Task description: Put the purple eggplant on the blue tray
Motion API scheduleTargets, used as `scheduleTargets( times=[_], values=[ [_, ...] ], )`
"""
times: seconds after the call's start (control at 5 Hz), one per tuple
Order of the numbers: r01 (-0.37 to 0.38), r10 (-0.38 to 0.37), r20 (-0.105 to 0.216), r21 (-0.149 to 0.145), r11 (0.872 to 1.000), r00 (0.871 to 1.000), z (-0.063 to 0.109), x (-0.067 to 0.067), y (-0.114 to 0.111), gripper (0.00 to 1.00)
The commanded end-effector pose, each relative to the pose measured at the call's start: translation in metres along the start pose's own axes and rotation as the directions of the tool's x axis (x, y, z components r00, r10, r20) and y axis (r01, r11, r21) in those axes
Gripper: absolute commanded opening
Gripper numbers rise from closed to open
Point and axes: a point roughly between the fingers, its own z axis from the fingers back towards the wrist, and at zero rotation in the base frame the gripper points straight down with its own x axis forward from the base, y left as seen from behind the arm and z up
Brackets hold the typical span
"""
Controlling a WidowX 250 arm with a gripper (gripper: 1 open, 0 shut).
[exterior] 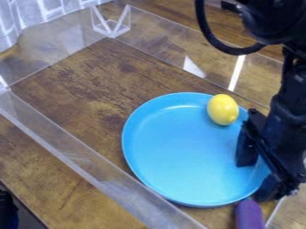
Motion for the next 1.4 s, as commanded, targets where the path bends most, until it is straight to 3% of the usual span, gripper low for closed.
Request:
scheduleTargets(
  times=[0.0, 0.6, 1.0, 1.2],
  values=[
    [0.011, -0.011, 0.005, -0.011, 1.000, 1.000, 0.003, -0.005, -0.019, 1.00],
    [0.006, -0.007, -0.028, -0.030, 1.000, 1.000, -0.008, -0.018, -0.030, 1.00],
    [0.157, -0.158, -0.045, -0.033, 0.987, 0.986, -0.012, -0.036, -0.041, 1.00],
    [0.206, -0.207, -0.048, -0.038, 0.978, 0.977, -0.013, -0.038, -0.042, 1.00]
  ],
)
